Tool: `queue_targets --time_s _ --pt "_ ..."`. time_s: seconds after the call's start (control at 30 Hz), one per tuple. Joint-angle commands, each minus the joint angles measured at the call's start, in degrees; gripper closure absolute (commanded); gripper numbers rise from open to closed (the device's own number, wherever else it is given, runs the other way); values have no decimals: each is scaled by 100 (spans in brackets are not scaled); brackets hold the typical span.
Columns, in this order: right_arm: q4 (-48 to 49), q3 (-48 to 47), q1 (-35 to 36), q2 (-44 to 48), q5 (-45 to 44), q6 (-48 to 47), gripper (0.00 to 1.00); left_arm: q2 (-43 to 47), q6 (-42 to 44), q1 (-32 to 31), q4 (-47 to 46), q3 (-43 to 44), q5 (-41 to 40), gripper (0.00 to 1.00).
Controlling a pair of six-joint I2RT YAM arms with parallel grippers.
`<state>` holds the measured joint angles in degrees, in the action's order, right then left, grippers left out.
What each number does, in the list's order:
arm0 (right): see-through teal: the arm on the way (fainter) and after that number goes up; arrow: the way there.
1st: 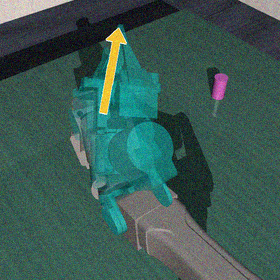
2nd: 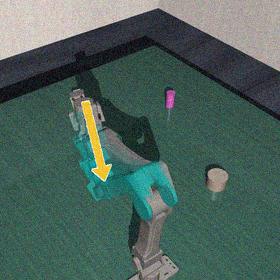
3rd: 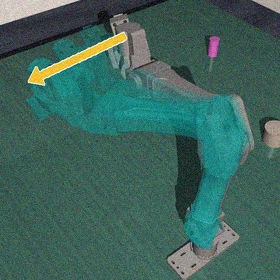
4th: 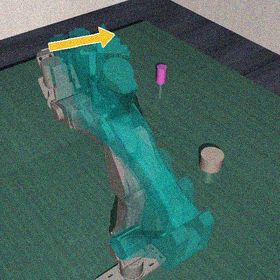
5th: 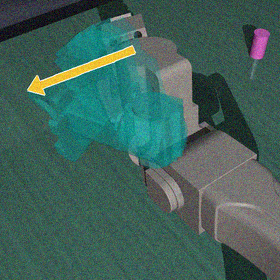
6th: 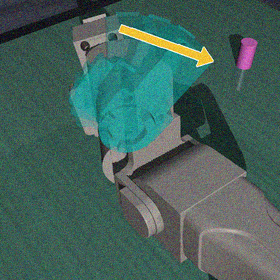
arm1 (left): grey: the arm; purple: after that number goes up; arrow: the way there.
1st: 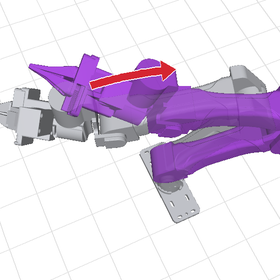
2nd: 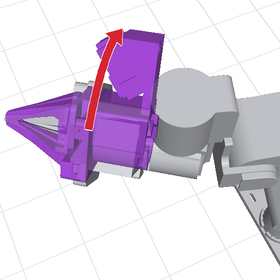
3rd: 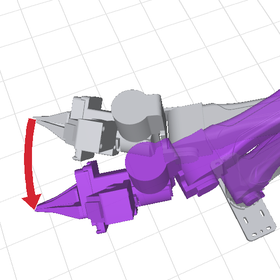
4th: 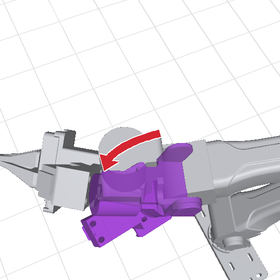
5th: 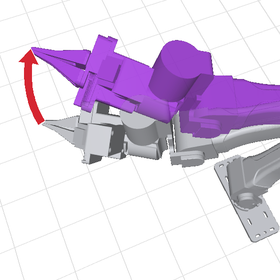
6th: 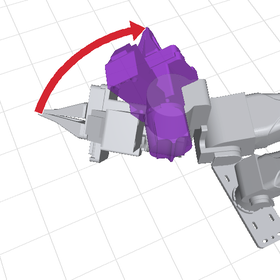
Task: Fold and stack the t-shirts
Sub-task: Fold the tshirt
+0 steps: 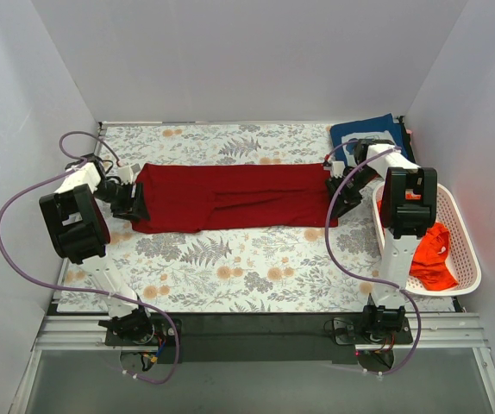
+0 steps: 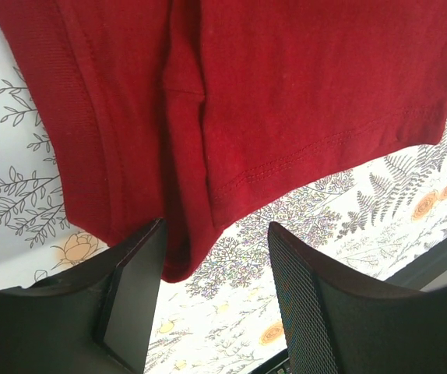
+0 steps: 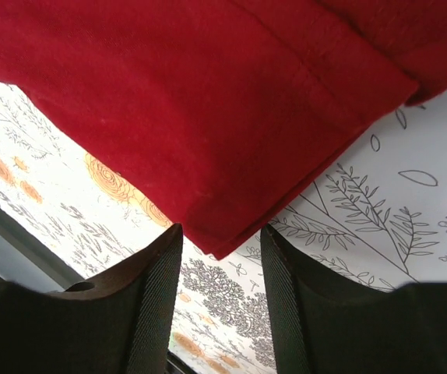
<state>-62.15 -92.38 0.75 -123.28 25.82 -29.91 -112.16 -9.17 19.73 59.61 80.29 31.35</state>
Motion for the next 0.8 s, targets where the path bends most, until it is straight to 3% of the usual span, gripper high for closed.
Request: queue_targets --time_s 0.0,0.13,0.27,0.47,0.77 --pt "28 -219 -23 -38 186 38 51 203 -120 5 -108 179 -50 46" --pt "10 -140 -14 -3 248 38 64 80 -208 14 -125 373 -85 46" --pt "-8 -44 -14 120 230 47 82 27 -313 14 -257 487 -94 46" --pt "-25 71 -14 164 204 29 99 -34 -428 14 -354 549 -94 46" --pt "-96 79 -225 235 160 -50 99 -95 -384 5 -380 505 -270 49"
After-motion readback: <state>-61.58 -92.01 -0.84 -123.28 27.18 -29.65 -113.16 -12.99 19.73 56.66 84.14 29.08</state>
